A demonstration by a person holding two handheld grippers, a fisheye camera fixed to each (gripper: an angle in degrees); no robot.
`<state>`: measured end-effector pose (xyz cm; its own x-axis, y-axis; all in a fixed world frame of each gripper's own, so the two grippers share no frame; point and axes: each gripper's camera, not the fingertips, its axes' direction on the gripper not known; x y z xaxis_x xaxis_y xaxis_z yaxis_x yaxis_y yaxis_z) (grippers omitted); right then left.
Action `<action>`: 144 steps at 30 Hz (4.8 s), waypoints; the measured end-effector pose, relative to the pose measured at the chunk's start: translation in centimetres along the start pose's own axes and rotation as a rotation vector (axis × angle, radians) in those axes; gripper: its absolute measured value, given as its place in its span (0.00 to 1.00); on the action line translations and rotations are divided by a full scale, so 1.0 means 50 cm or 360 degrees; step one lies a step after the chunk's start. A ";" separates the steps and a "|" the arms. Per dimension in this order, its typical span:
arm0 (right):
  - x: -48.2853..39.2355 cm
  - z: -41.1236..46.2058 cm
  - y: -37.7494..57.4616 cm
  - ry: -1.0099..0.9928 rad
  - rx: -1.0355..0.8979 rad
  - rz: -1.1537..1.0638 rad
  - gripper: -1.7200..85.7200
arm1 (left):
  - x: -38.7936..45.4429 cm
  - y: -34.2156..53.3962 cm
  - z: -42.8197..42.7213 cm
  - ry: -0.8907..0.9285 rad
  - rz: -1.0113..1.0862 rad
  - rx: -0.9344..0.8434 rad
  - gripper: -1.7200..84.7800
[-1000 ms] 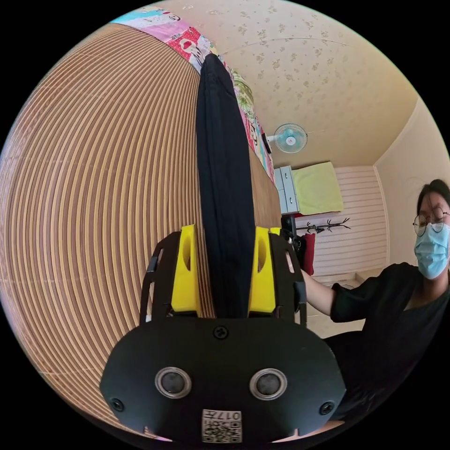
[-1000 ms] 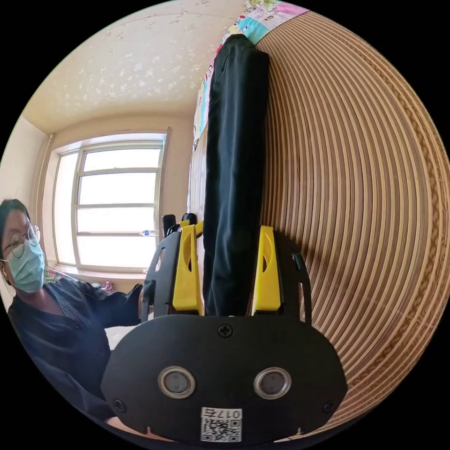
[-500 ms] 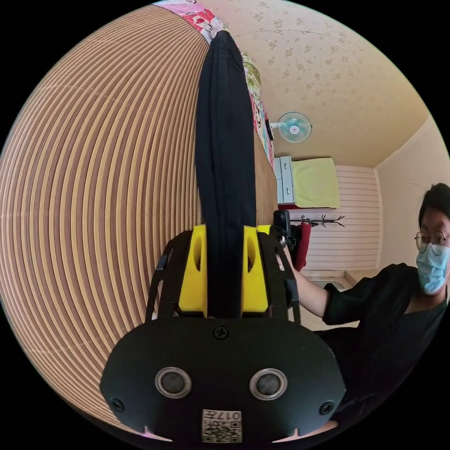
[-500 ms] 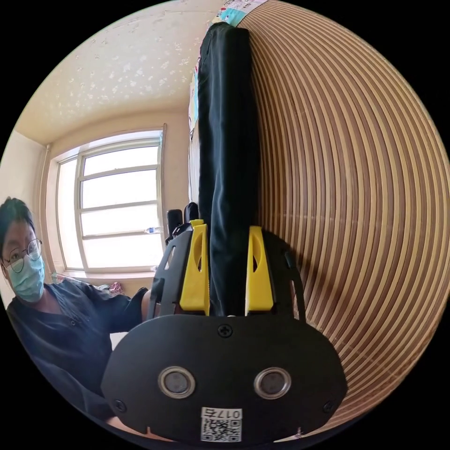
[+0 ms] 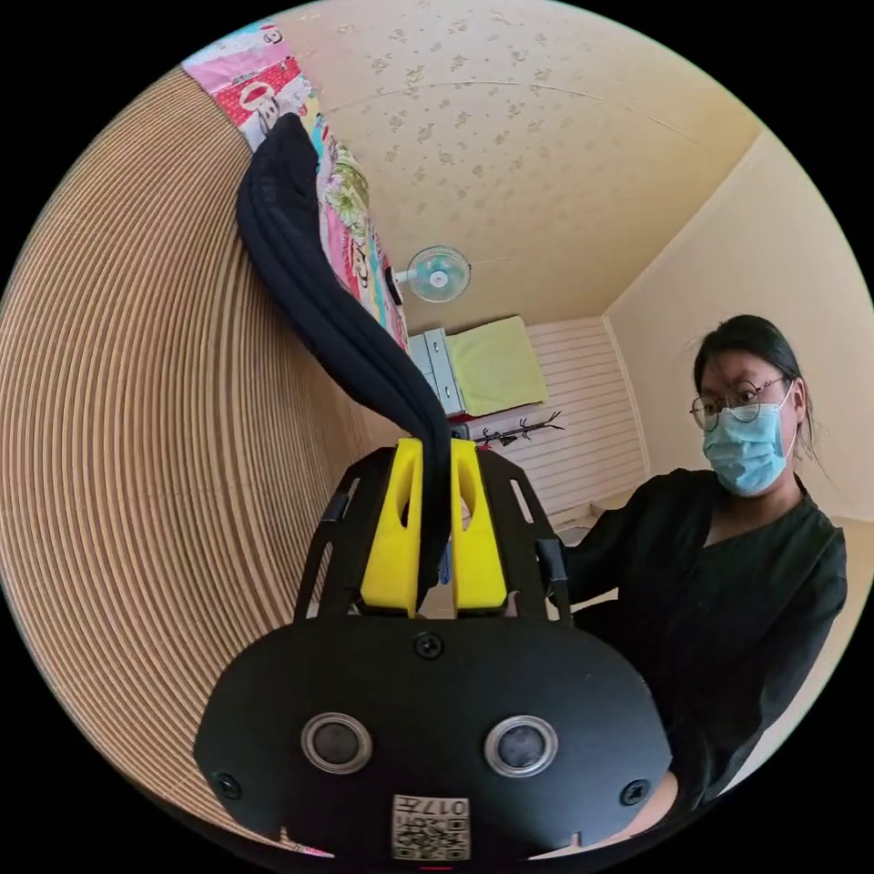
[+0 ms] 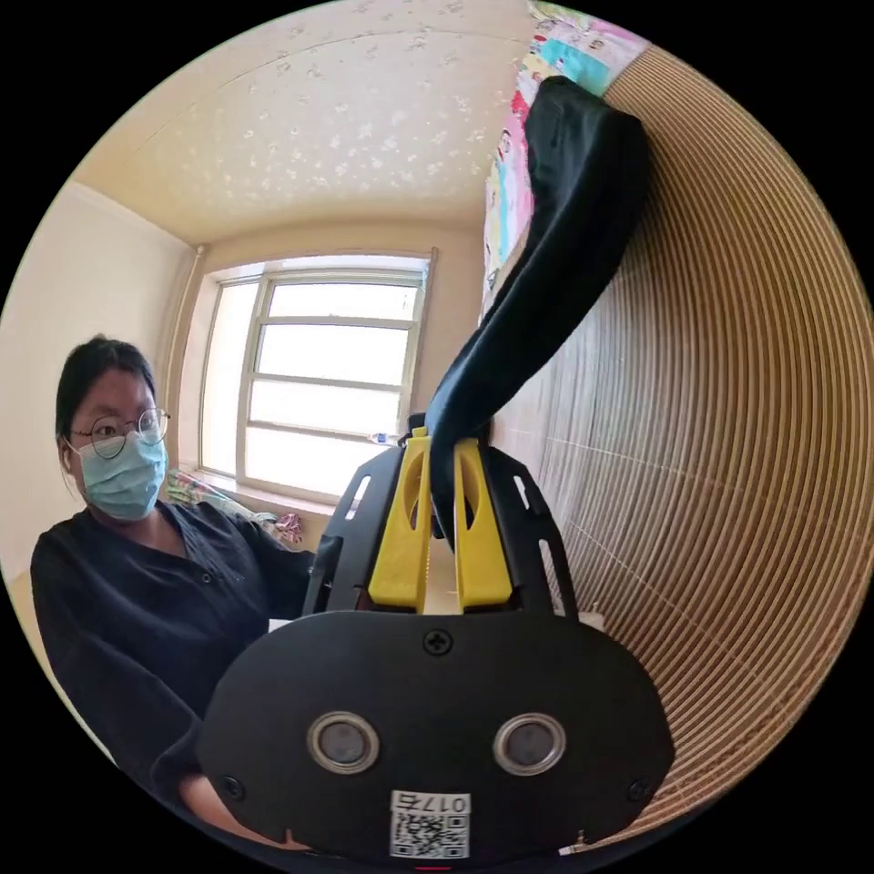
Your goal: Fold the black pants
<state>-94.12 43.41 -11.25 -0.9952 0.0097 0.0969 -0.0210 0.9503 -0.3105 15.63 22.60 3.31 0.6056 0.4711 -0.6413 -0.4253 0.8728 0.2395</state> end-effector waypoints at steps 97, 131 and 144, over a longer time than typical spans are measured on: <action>-0.606 0.077 0.130 0.0471 0.0075 0.0365 0.13 | -0.238 0.057 0.266 -0.0549 -0.0794 -0.0367 0.16; -0.779 0.124 0.359 0.2302 0.0133 0.0468 0.06 | -0.248 0.154 0.785 -0.1022 -0.0758 -0.1403 0.12; -0.762 0.229 0.388 0.2441 0.0248 0.0152 0.06 | -0.172 0.189 0.532 -0.1309 -0.0855 -0.1392 0.11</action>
<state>-57.70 57.90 -31.81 0.0543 0.4584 0.8871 -0.0716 0.8879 -0.4545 24.29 30.17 30.49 0.9325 0.3042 0.1948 -0.1085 0.7503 -0.6521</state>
